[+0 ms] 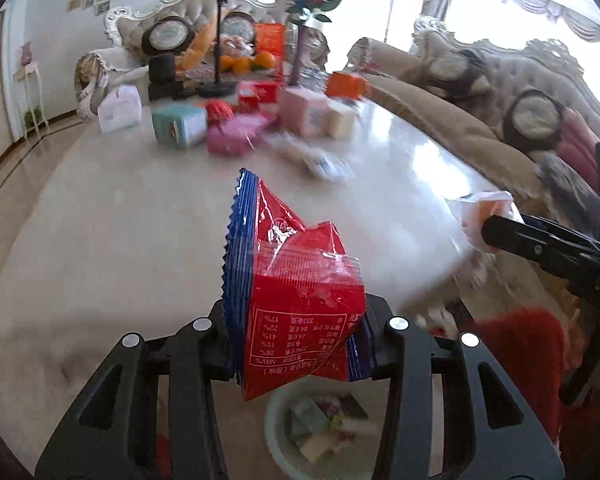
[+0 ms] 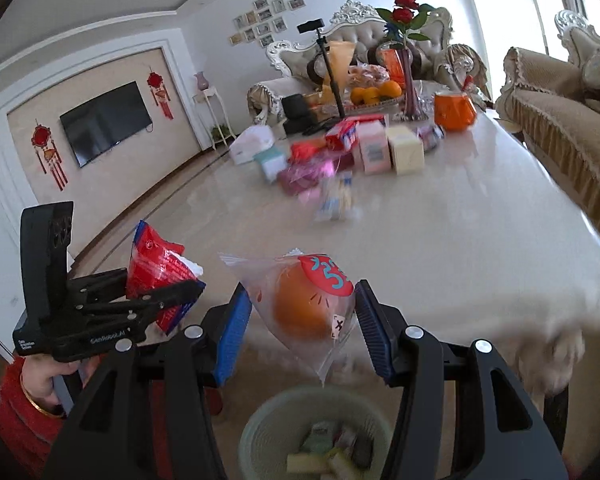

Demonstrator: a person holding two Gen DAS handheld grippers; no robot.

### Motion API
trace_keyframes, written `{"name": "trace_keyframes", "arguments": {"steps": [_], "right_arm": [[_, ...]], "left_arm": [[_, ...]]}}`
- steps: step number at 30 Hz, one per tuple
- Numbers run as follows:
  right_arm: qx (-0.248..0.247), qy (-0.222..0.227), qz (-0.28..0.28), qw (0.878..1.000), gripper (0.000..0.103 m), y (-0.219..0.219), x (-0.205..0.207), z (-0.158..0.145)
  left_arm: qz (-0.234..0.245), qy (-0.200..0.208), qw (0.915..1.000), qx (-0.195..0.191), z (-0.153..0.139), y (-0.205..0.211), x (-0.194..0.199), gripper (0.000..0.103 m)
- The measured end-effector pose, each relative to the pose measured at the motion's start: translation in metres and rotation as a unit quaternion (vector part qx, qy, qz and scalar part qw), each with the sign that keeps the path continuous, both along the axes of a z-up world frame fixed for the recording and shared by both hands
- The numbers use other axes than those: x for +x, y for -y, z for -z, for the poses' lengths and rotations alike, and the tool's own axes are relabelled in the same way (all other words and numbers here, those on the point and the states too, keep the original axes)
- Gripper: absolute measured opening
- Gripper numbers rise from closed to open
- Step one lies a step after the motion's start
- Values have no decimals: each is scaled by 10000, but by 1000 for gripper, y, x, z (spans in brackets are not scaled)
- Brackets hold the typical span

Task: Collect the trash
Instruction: 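Carry red packet and orange bun bag over the wastebasket and open both tools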

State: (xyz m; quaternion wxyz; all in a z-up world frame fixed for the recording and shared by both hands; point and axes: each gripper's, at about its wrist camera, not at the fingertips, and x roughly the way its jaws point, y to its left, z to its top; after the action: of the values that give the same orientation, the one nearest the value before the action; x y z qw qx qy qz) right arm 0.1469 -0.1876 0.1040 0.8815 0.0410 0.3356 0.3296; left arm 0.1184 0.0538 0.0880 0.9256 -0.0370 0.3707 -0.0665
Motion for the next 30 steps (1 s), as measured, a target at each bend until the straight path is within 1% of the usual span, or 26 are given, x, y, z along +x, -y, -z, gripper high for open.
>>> {"name": "trace_keyframes", "arguments": {"steps": [2, 4, 5, 6, 7, 9, 11, 12, 14, 15, 16, 17, 18, 19, 20, 21, 22, 24, 26, 30], "right_arm": [[-81, -100, -8, 9999, 51, 3, -26, 15], [-147, -455, -27, 9989, 51, 1, -42, 41], [-129, -790, -90, 9968, 51, 0, -47, 62], [-132, -993, -91, 9949, 51, -2, -47, 76], [-224, -1227, -71, 9922, 51, -4, -47, 94], [-505, -1559, -8, 9865, 51, -10, -46, 127], [-705, -1869, 27, 9798, 51, -15, -43, 156], [-732, -1994, 55, 9772, 51, -16, -41, 165], [-801, -2152, 116, 9732, 51, -18, -34, 176], [-821, -2153, 138, 9730, 51, -18, -34, 178], [-860, -2146, 143, 9728, 51, -19, -34, 181], [-874, -2137, 142, 9729, 52, -22, -31, 183], [-879, -2138, 131, 9728, 56, -25, -28, 185], [-896, -2159, 134, 9722, 61, -24, -28, 189], [-971, -2188, 178, 9708, 76, -27, -26, 193], [-1014, -2187, 201, 9703, 82, -24, -33, 196], [-1048, -2232, 204, 9689, 82, -23, -34, 202], [-1035, -2395, 240, 9651, 82, -19, -36, 213], [-1028, -2540, 352, 9611, 82, -14, -34, 217], [-905, -2754, 542, 9555, 82, -4, -33, 222]], "left_arm": [[126, -86, 9999, -65, 17, 10, -31, 43], [175, -261, 9995, 17, 41, 24, -56, 43], [254, -401, 9989, 30, 58, 32, -63, 43], [286, -506, 9983, 17, 68, 35, -64, 43], [315, -689, 9971, -34, 87, 41, -65, 43], [340, -978, 9945, -184, 121, 49, -62, 43], [370, -1252, 9912, -233, 144, 54, -55, 43], [394, -1356, 9898, -210, 155, 57, -53, 43], [425, -1552, 9870, -49, 173, 61, -47, 44], [428, -1667, 9851, -33, 181, 62, -43, 44], [394, -1711, 9845, -33, 184, 61, -41, 47], [353, -1759, 9838, -42, 189, 61, -37, 61], [318, -1854, 9821, -26, 195, 61, -35, 68], [244, -1938, 9807, 99, 200, 63, -32, 83], [203, -1919, 9808, 271, 204, 64, -31, 91], [198, -1867, 9814, 392, 204, 65, -31, 93], [194, -1788, 9824, 515, 206, 67, -32, 93], [236, -1819, 9816, 525, 209, 69, -33, 93], [284, -1854, 9811, 482, 213, 71, -35, 93], [337, -1875, 9799, 596, 216, 69, -38, 93]]}}
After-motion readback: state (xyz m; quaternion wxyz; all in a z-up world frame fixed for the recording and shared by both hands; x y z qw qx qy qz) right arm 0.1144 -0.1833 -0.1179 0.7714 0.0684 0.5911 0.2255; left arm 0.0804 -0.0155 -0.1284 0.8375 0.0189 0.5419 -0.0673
